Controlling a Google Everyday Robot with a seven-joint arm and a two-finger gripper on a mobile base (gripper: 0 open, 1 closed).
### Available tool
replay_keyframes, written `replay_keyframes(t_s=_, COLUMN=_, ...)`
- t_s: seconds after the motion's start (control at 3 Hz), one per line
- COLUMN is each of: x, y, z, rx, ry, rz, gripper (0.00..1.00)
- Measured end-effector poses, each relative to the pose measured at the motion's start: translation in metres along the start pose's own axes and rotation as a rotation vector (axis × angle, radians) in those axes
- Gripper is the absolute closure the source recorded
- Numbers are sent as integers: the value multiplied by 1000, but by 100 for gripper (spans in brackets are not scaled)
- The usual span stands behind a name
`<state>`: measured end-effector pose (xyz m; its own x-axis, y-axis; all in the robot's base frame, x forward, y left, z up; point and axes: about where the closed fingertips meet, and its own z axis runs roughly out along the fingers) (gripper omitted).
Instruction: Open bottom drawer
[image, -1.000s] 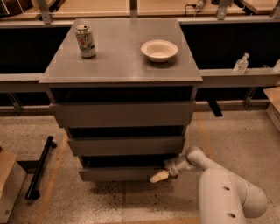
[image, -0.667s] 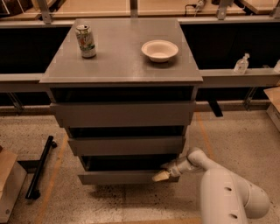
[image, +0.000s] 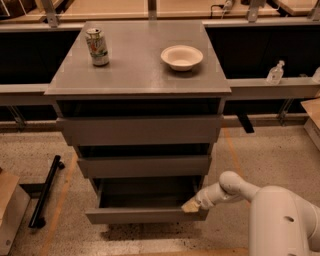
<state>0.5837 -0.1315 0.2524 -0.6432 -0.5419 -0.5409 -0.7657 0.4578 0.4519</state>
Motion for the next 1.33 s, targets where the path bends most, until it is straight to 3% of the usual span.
replay_keyframes(t_s=0.33, x=24, y=41, z=-17, rx=-27, ry=56, rz=49, gripper=100)
replay_keyframes(t_s=0.67, x=8, y=57, z=-41, rx=16, ry=21, rz=9, gripper=82)
replay_keyframes(t_s=1.0, x=-25, y=54, z=-49, rx=48, ry=-14, rz=-91, gripper=59)
replay_keyframes(t_s=1.33, x=-43, y=39, z=-47, rx=62, ry=-34, rz=-139, gripper=35)
